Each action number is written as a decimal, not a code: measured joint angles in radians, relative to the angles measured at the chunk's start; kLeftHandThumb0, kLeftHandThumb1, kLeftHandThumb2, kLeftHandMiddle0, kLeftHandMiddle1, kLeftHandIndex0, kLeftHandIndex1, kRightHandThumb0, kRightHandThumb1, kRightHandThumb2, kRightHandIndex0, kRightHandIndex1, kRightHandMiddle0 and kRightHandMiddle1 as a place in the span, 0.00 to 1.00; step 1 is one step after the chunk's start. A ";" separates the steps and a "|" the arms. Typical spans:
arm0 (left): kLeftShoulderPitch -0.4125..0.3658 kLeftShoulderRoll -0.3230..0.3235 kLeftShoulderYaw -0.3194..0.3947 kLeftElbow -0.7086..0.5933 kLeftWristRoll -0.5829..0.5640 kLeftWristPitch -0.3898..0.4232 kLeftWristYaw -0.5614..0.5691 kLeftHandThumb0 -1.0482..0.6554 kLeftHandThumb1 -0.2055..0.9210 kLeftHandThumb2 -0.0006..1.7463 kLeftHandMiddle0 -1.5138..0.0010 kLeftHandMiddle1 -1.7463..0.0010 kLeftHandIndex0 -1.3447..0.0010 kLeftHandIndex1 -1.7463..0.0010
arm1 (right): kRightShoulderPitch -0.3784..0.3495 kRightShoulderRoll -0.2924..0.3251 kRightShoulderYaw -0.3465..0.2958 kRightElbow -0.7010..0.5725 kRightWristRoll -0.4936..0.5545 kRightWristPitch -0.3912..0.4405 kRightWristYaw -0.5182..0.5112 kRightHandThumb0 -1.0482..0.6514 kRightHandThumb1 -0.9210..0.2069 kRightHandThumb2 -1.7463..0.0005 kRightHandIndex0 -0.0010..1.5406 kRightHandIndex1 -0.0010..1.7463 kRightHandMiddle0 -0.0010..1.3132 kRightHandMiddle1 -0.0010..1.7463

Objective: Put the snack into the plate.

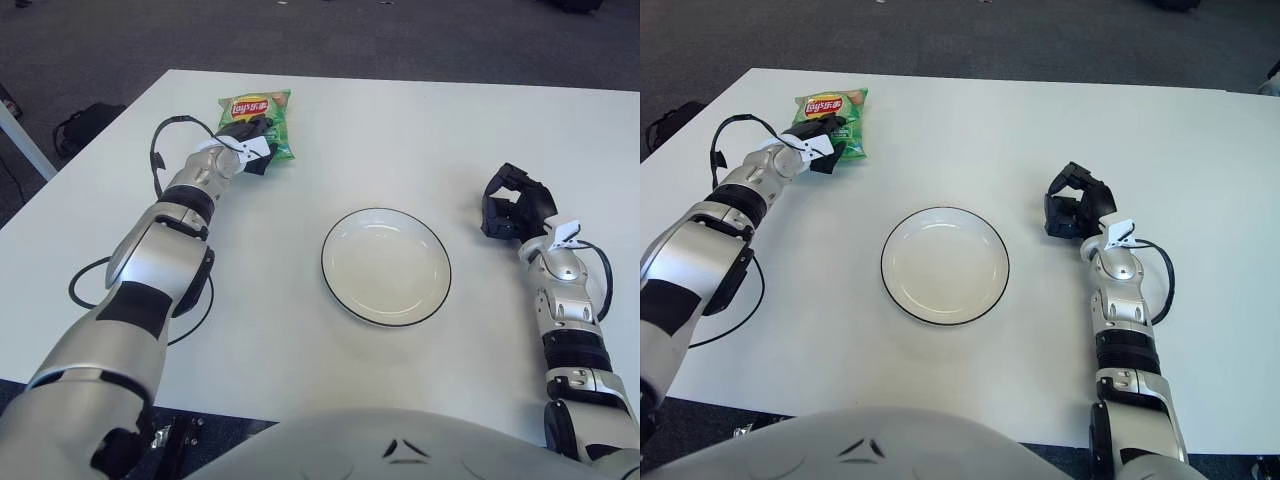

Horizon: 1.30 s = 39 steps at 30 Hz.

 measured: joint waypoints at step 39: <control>0.709 0.420 0.169 -0.939 -0.150 -0.647 -0.252 0.07 1.00 0.69 0.76 0.68 1.00 0.47 | -0.018 -0.015 0.020 -0.004 -0.006 0.031 0.000 0.34 0.52 0.26 0.87 1.00 0.46 1.00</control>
